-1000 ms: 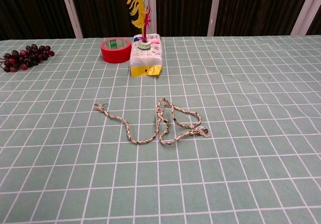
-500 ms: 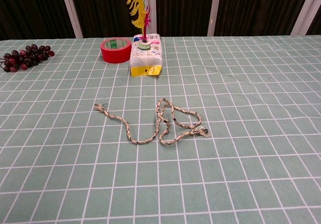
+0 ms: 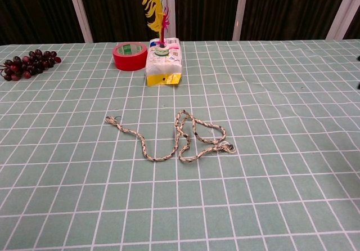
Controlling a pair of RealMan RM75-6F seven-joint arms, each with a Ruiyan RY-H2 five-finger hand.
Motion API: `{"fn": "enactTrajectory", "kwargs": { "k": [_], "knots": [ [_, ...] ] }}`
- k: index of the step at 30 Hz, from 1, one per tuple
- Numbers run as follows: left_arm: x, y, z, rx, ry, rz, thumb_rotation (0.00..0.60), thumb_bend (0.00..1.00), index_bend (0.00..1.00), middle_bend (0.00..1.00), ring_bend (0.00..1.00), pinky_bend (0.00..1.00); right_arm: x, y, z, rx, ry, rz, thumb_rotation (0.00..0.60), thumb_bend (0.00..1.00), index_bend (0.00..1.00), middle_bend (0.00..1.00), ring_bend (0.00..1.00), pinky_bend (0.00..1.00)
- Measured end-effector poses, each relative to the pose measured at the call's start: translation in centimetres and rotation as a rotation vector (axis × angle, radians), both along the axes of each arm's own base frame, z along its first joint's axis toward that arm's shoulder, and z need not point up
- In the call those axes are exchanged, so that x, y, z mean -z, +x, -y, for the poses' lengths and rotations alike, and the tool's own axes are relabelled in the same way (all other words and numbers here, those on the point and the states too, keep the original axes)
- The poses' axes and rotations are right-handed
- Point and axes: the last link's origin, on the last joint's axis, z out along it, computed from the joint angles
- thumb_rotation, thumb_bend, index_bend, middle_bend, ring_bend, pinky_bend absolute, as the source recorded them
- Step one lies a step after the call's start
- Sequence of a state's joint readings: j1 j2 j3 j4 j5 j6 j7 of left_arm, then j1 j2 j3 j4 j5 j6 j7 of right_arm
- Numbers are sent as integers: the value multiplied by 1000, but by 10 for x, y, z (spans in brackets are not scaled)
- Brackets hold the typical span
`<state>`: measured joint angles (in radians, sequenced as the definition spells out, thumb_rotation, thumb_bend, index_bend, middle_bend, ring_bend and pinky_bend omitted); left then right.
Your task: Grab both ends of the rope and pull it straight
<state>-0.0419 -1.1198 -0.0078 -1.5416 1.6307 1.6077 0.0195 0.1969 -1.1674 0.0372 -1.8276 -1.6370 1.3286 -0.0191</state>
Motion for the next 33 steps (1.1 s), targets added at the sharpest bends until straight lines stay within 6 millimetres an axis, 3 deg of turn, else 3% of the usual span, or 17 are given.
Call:
{"fn": "enactTrajectory", "kwargs": {
  "k": [5, 16, 25, 33],
  "knots": [
    [1, 0, -1, 0, -5, 1, 600, 41, 73, 0, 0, 0, 28, 34, 16, -51, 40, 26, 600, 386, 391, 139, 0, 0],
    [2, -1, -3, -7, -10, 4, 600, 41, 73, 0, 0, 0, 96, 86, 32, -80, 127, 43, 600, 386, 438, 139, 0, 0],
    [1, -2, -5, -11, -6, 7, 600, 41, 72, 0, 0, 0, 144, 107, 45, -44, 158, 42, 600, 386, 460, 139, 0, 0],
    [1, -2, -5, -9, -5, 6, 600, 41, 72, 0, 0, 0, 165, 114, 62, 5, 154, 33, 600, 385, 504, 140, 0, 0]
  ]
}}
